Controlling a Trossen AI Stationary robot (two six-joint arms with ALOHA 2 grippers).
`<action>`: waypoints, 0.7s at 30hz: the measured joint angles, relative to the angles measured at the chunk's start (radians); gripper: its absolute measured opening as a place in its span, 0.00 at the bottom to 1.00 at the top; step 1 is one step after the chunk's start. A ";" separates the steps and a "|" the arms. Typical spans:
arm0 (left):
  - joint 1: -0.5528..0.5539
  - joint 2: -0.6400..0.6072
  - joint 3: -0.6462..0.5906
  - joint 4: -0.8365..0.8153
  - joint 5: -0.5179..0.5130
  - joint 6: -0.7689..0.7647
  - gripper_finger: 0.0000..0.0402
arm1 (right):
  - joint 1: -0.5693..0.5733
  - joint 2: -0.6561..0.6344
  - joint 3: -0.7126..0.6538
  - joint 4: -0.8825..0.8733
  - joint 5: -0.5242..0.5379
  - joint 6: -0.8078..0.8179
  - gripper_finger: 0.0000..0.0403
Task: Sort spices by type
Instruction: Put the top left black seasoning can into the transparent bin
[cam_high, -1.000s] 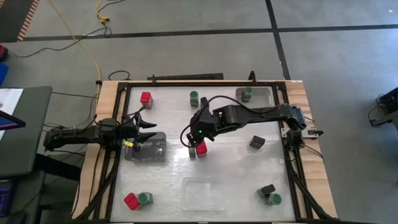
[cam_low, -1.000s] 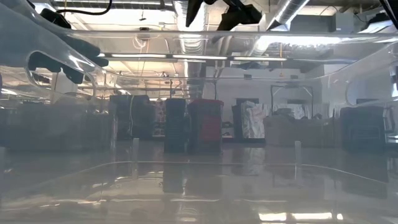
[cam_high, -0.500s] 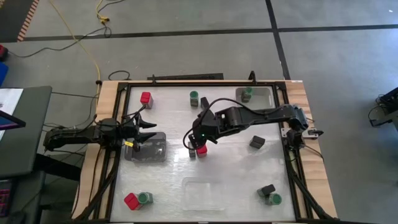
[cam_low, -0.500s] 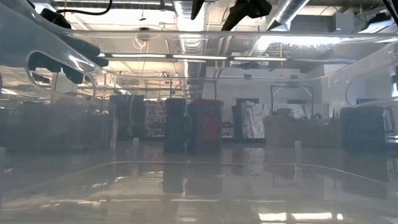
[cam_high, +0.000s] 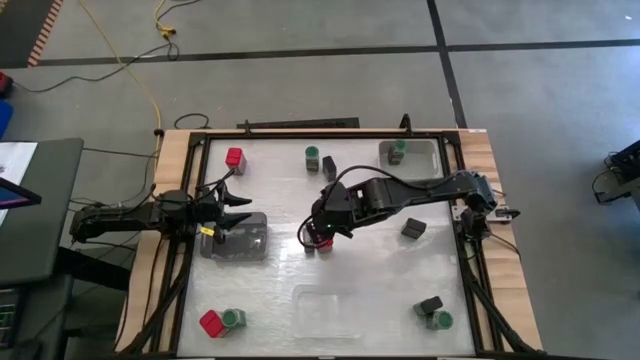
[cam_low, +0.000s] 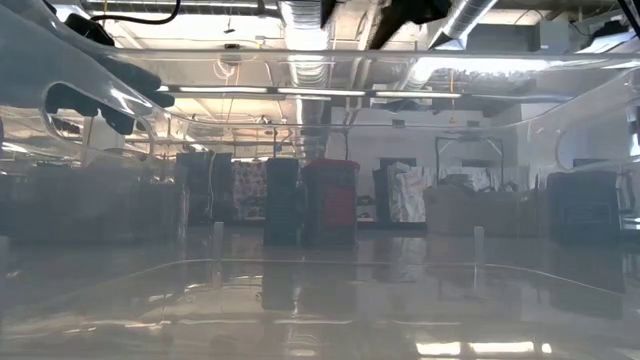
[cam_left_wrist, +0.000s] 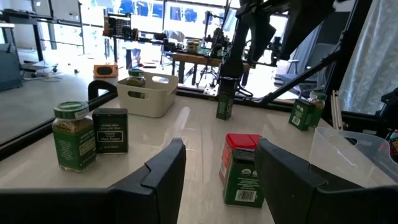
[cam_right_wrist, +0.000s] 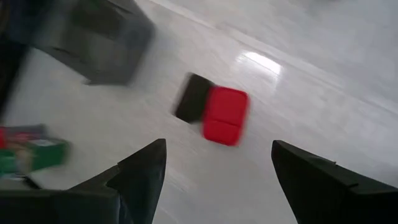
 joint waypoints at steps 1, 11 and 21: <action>0.000 0.000 0.000 0.000 0.000 0.000 0.46 | 0.001 0.000 0.000 -0.029 0.000 0.005 0.79; 0.000 0.000 0.000 0.002 0.000 -0.019 0.46 | -0.010 0.000 0.000 0.007 -0.003 0.029 0.79; 0.000 0.000 0.000 0.004 -0.001 -0.018 0.46 | -0.016 0.035 -0.001 0.080 -0.003 0.010 0.79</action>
